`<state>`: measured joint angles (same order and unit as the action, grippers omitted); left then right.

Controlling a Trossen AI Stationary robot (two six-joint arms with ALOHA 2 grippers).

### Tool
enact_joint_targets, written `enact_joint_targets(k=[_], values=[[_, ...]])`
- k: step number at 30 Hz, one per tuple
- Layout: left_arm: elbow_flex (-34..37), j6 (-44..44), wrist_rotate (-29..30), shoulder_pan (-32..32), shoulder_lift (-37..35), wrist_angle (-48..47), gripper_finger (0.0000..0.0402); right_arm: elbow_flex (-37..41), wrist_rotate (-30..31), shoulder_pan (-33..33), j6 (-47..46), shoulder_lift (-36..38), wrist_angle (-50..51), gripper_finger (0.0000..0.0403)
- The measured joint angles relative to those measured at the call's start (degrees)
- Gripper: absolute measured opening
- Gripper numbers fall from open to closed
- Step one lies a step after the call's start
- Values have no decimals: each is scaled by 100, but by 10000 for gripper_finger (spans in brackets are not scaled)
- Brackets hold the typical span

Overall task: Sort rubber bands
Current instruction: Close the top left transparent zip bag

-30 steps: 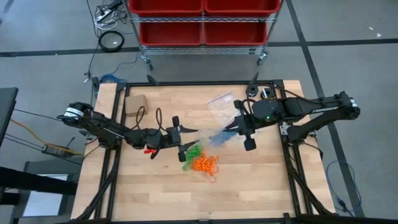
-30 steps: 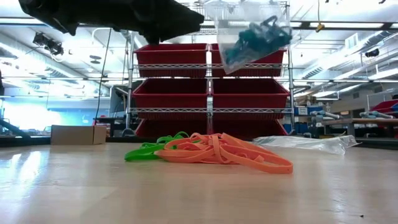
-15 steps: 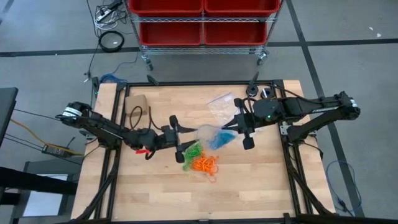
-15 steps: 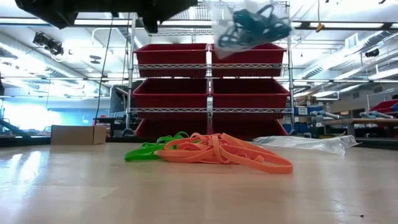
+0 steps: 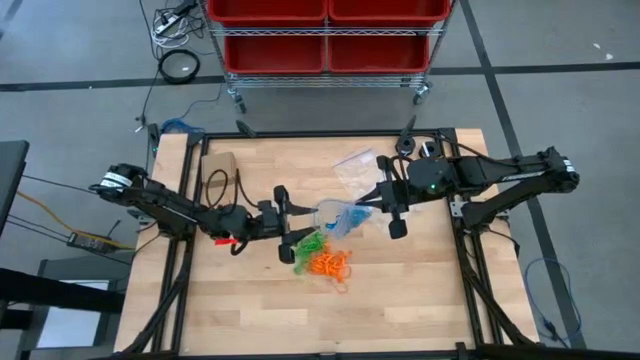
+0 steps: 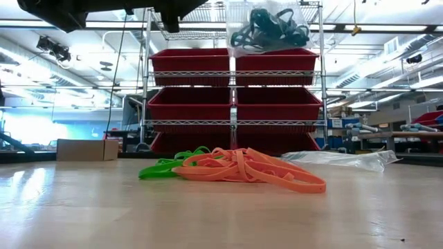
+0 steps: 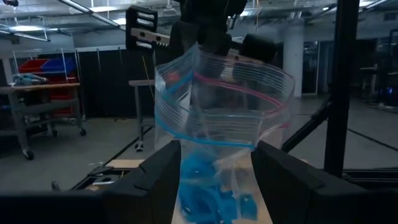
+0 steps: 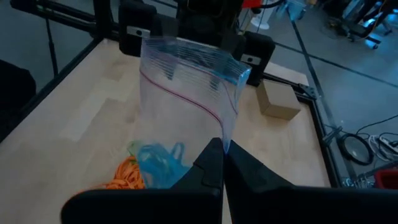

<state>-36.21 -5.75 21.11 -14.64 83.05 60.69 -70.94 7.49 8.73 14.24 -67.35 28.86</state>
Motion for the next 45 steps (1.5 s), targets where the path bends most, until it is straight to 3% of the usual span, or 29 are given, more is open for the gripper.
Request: enact_joint_targets(k=[5,11,13,24,33,40,45], values=[[0,-180,231,-16,0,33,161,0,10,2,-4,0,-32,0],[0,-803,552,-165,2,247,32,0,37,2,-10,0,-20,0],[0,-966,609,-211,2,322,10,0,39,2,-28,0,31,0],[0,-1219,624,-445,-244,-230,2,2,36,2,-319,0,628,0],[-46,-1177,613,-541,-1101,-1863,1,2,-287,2,-382,0,818,0],[-869,-1314,508,-537,-1228,-3586,1,2,-307,4,-367,-2,804,2],[-1492,-1420,510,-524,-1226,-4826,0,2,-273,4,-366,-2,785,40]])
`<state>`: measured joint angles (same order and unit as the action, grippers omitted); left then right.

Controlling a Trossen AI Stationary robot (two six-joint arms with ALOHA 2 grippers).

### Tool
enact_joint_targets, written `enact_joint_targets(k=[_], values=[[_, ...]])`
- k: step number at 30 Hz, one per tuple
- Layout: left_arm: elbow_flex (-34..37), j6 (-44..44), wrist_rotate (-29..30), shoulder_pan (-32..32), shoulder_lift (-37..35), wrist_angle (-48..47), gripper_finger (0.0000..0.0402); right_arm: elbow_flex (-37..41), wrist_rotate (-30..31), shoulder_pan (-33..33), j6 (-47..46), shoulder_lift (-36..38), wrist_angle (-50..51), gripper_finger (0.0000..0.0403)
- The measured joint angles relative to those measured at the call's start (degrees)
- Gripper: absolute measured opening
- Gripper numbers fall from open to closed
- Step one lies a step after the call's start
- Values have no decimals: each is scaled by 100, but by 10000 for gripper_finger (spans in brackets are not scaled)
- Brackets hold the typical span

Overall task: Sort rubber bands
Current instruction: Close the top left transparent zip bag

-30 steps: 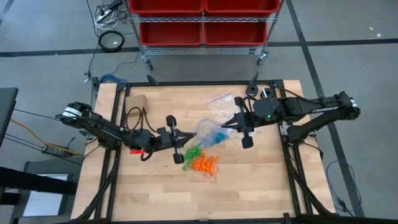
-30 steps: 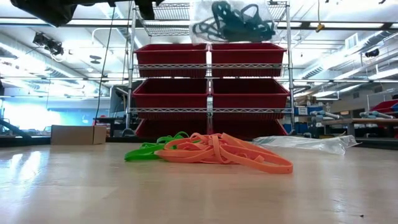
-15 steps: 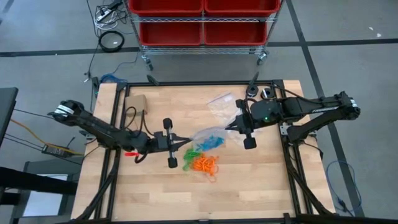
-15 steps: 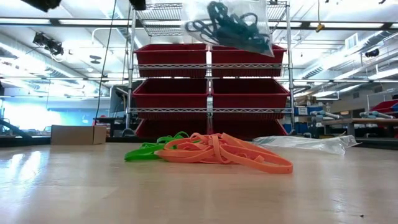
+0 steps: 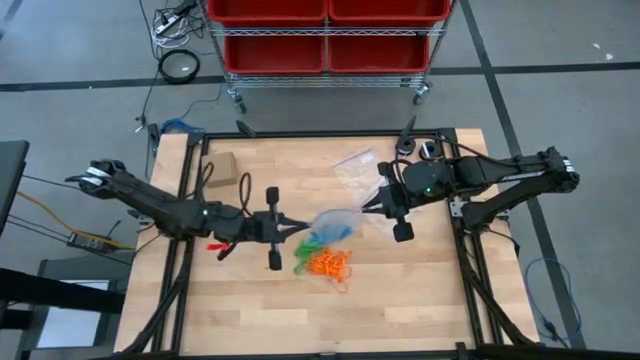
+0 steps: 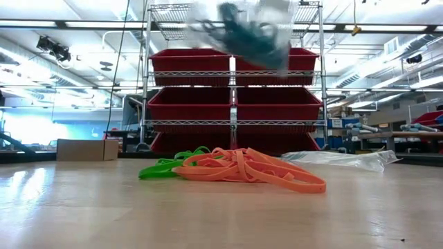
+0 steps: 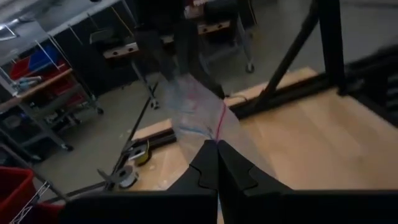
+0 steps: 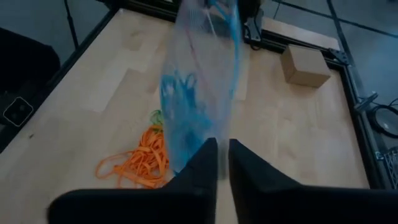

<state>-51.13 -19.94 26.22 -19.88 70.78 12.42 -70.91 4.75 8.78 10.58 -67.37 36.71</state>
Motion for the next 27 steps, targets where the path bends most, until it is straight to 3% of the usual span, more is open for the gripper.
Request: enact_joint_targets(k=[8,17,20,27], values=[[-999,-240,4,0,0,-1506,0,0,47,25,-11,0,-218,135],[-1626,-241,5,261,4,-2747,0,0,-2,357,-227,-304,-1542,211],[-1753,-256,-128,363,4,-2902,0,1,93,387,-219,-603,-1635,226],[-2013,-346,-273,420,4,-3287,0,7,1009,184,35,-955,-1598,225]])
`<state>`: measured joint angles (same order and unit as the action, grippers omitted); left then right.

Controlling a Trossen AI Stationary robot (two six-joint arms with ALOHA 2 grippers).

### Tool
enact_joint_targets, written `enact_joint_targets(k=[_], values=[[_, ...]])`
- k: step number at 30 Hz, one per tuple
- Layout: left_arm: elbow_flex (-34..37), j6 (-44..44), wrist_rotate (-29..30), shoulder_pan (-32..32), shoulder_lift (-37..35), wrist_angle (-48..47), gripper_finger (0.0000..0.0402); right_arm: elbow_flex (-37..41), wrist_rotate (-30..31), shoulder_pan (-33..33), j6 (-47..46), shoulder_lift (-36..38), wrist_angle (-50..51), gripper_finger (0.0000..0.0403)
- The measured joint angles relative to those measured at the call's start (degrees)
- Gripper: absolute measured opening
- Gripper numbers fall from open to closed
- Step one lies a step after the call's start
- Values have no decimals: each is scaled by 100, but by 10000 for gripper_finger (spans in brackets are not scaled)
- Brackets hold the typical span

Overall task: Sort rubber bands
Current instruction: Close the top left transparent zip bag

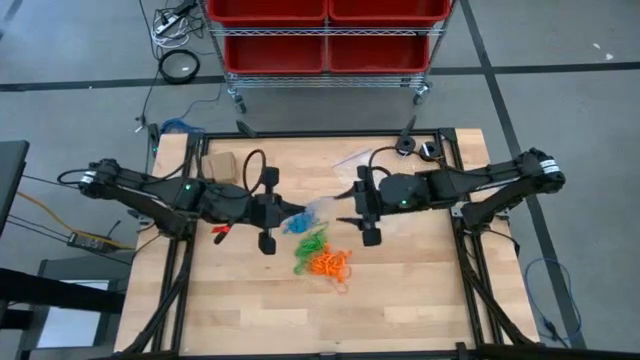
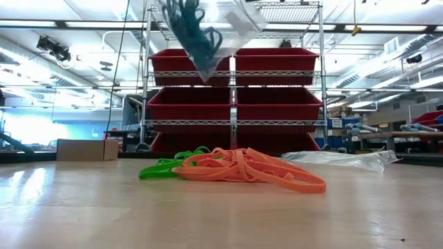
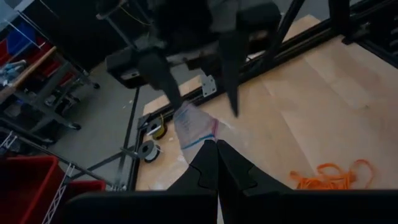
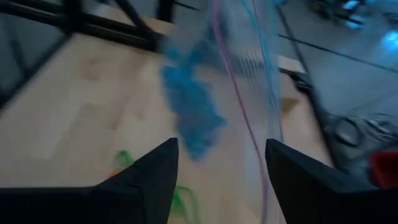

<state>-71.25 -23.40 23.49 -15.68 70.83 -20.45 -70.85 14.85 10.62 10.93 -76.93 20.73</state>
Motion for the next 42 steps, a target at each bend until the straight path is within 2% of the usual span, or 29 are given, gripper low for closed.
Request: enact_joint_targets(k=[8,14,17,21,32,37,42], values=[[-95,-2,0,0,0,-366,0,-2,205,-41,264,59,-109,218],[-95,-45,-72,0,0,-351,0,-2,178,-307,-66,57,290,260],[-95,-102,-136,0,0,-338,0,-2,-187,-486,-254,57,357,281],[-95,-185,-184,-7,0,-341,0,-2,-767,-702,-406,22,367,286],[-95,-378,-301,-7,0,-306,0,-2,-2349,-1196,-604,4,335,256],[-95,-483,-334,-7,0,-195,0,-2,-2621,-1247,-634,-215,318,239],[-102,-489,-396,-7,0,-180,0,2,-2646,-1255,-535,-492,203,229]])
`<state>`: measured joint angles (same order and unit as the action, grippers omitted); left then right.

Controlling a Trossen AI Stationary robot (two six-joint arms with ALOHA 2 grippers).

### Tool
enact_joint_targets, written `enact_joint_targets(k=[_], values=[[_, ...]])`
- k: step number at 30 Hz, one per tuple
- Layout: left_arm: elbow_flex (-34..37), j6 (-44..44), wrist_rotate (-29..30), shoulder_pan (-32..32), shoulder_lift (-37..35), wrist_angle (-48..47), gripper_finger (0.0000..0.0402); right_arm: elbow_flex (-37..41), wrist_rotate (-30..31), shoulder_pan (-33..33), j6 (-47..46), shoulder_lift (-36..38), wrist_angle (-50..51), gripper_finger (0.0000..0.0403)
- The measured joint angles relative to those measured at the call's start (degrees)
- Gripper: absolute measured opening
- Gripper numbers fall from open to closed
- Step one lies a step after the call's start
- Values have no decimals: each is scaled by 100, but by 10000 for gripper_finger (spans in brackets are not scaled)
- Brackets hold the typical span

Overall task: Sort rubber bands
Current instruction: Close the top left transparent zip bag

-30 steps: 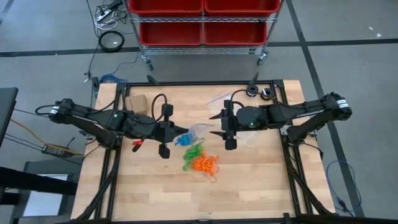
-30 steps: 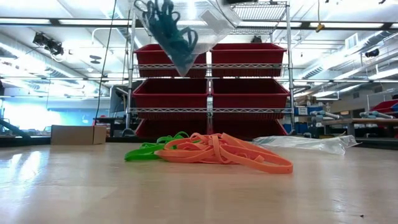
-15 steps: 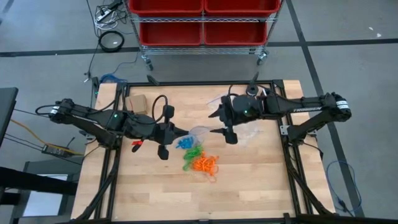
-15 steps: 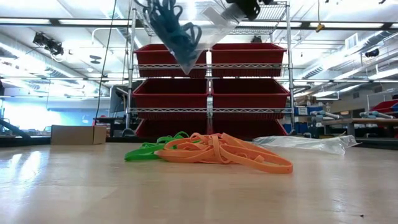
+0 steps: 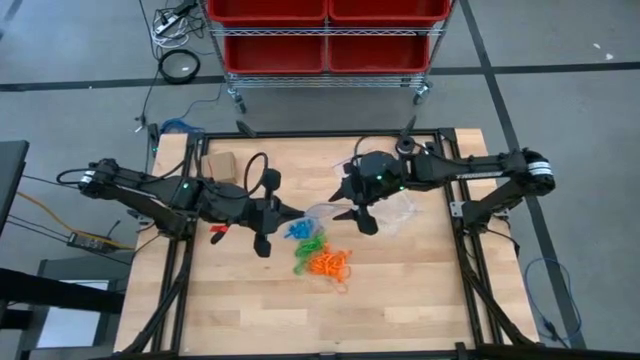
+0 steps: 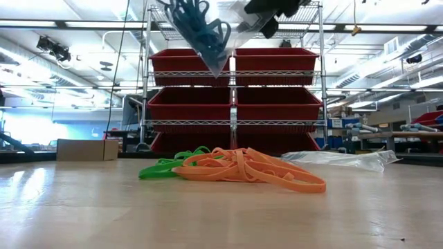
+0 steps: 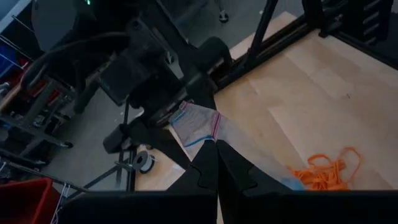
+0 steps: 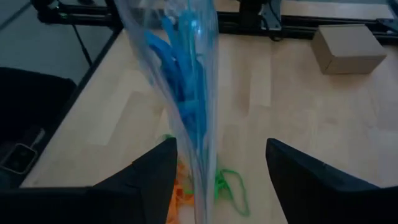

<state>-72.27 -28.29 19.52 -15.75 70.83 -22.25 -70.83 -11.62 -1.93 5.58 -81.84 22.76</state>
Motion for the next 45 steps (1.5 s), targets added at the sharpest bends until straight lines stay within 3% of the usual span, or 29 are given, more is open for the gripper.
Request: enact_joint_targets(k=[14,24,28,41,45], values=[[0,7,-15,0,0,-169,0,-6,-390,-93,67,78,-60,164],[0,7,-15,0,0,-185,0,-4,-536,-94,245,78,-67,43],[0,7,-15,0,0,-205,0,-4,-623,-92,270,78,-76,11],[1,181,-20,0,0,-368,1,-4,-494,-33,565,78,122,0],[0,528,29,0,0,-458,37,-4,-440,-35,565,78,160,0]])
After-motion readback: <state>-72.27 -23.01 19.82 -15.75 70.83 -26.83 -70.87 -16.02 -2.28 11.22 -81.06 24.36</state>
